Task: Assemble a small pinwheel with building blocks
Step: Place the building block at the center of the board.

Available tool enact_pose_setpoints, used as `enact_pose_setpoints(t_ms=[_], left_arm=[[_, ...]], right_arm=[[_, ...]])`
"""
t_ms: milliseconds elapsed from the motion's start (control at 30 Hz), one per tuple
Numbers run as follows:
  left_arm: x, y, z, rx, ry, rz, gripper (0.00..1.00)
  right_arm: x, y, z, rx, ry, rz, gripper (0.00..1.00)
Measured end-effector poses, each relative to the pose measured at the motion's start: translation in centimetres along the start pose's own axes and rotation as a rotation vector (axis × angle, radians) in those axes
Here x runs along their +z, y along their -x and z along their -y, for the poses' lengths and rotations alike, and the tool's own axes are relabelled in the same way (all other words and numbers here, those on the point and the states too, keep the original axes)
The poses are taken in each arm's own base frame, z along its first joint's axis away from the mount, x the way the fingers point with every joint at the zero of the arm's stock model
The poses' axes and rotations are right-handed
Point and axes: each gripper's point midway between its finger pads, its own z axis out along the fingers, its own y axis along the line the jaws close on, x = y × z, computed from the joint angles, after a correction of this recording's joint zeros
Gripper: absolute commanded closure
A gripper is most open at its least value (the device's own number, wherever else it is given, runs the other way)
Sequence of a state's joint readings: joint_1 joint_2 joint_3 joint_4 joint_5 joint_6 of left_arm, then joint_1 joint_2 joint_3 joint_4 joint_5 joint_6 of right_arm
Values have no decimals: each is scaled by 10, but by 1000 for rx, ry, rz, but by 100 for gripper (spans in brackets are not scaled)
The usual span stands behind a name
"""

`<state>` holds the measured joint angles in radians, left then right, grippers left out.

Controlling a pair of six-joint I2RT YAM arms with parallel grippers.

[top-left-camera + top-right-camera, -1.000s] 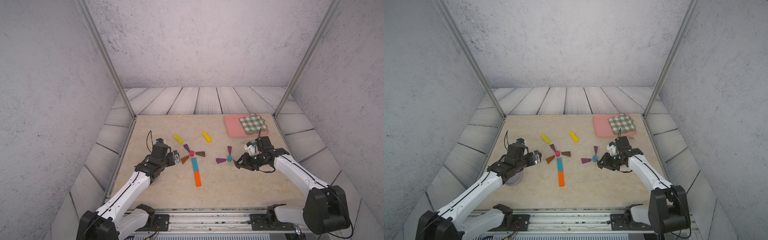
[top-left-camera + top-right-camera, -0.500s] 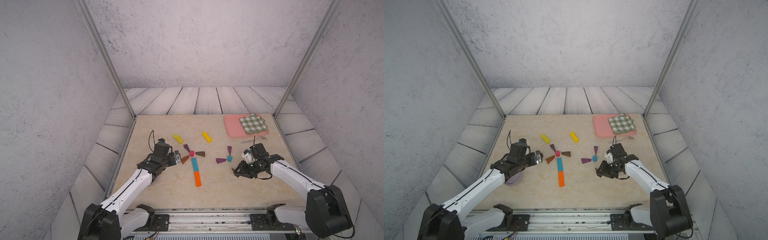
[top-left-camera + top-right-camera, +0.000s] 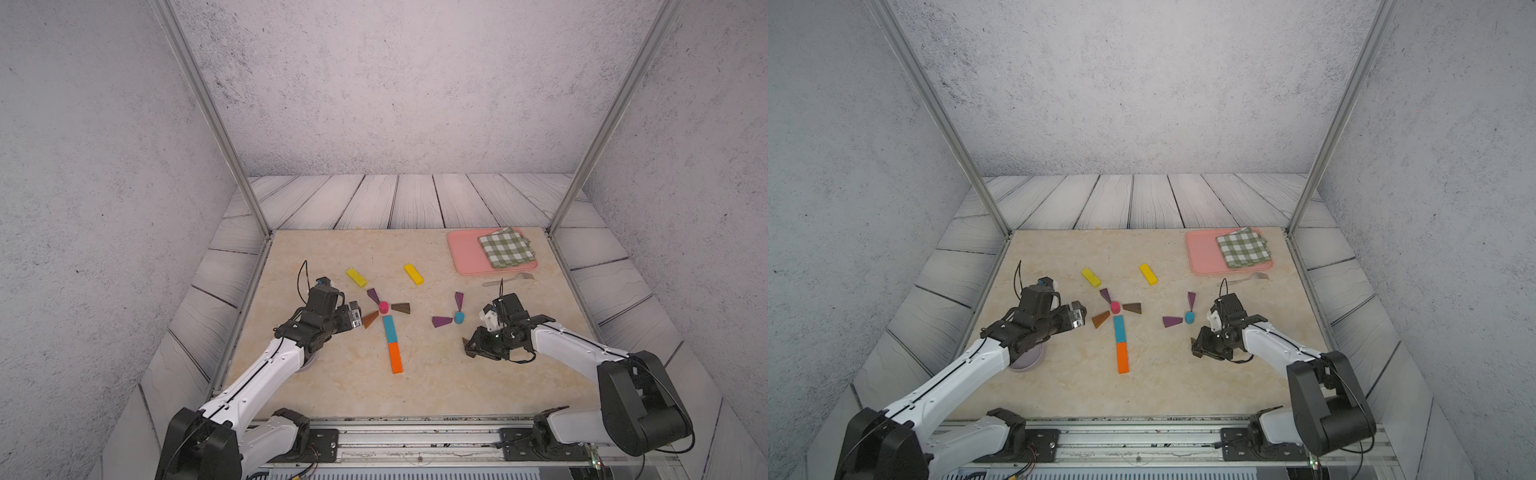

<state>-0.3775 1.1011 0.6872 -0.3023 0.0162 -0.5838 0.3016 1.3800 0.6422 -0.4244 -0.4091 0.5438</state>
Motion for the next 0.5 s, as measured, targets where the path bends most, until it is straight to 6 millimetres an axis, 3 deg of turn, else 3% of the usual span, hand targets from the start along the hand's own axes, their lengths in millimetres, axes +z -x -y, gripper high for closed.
enact_pose_setpoints(t_ms=[133, 200, 233, 500], left_arm=[[0, 0, 0, 0, 0, 0, 4], [0, 0, 0, 0, 1, 0, 4], [0, 0, 0, 0, 1, 0, 4], [-1, 2, -1, 1, 4, 8, 4]], right_arm=[[3, -1, 2, -12, -13, -12, 63], [4, -2, 7, -15, -47, -15, 48], [5, -3, 12, -7, -72, -19, 47], [-11, 1, 24, -70, -275, -23, 28]])
